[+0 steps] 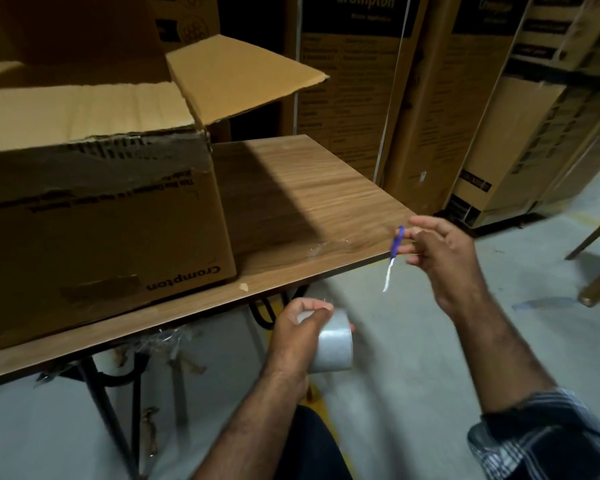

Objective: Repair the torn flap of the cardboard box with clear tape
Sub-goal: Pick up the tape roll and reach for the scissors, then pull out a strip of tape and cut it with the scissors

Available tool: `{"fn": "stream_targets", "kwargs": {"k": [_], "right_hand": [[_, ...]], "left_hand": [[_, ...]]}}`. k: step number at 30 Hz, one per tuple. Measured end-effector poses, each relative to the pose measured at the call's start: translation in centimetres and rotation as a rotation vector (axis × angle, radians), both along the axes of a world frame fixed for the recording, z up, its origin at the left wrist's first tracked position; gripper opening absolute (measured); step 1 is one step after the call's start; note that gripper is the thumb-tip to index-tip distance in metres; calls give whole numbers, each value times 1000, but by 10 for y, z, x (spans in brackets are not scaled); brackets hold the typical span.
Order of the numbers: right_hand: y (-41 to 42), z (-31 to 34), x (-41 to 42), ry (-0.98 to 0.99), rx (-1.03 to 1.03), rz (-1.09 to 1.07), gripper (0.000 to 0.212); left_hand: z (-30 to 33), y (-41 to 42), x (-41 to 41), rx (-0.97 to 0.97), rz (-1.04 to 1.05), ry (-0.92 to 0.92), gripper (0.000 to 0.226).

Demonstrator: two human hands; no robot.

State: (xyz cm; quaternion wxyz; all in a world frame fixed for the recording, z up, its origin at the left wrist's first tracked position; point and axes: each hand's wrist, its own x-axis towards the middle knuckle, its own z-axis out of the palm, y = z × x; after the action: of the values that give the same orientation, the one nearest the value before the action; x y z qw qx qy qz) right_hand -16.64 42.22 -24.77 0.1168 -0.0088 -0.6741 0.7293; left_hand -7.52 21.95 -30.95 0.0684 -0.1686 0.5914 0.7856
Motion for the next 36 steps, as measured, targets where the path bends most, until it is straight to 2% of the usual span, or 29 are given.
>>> {"fn": "stream_targets", "kwargs": {"k": [2, 6, 10, 15, 23, 26, 30, 33, 36], "right_hand": [[-19, -17, 3, -31, -83, 89, 27], [-62, -34, 1, 9, 82, 184, 52], [-62, -25, -17, -82, 161, 160, 40], [-59, -9, -26, -211, 86, 213, 32], [-57, -11, -16, -160, 53, 230, 35], [-59, -12, -16, -149, 61, 226, 34], [-55, -13, -7, -105, 66, 246, 29], [-53, -19, 9, -23, 84, 241, 22], [-47, -34, 24, 1, 77, 238, 17]], "left_hand": [[-1, 2, -1, -3, 12, 3, 17], [-2, 7, -5, -2, 21, -10, 16], [-7, 4, -5, -59, 21, -17, 14], [-7, 3, -5, -71, 24, -27, 15], [0, 0, -6, -83, -4, -38, 17], [5, -3, -12, -96, -18, -39, 35], [16, -12, -23, -118, 31, -131, 59], [22, -10, -24, -177, 54, -156, 66], [23, -7, -24, -199, 109, -134, 63]]}}
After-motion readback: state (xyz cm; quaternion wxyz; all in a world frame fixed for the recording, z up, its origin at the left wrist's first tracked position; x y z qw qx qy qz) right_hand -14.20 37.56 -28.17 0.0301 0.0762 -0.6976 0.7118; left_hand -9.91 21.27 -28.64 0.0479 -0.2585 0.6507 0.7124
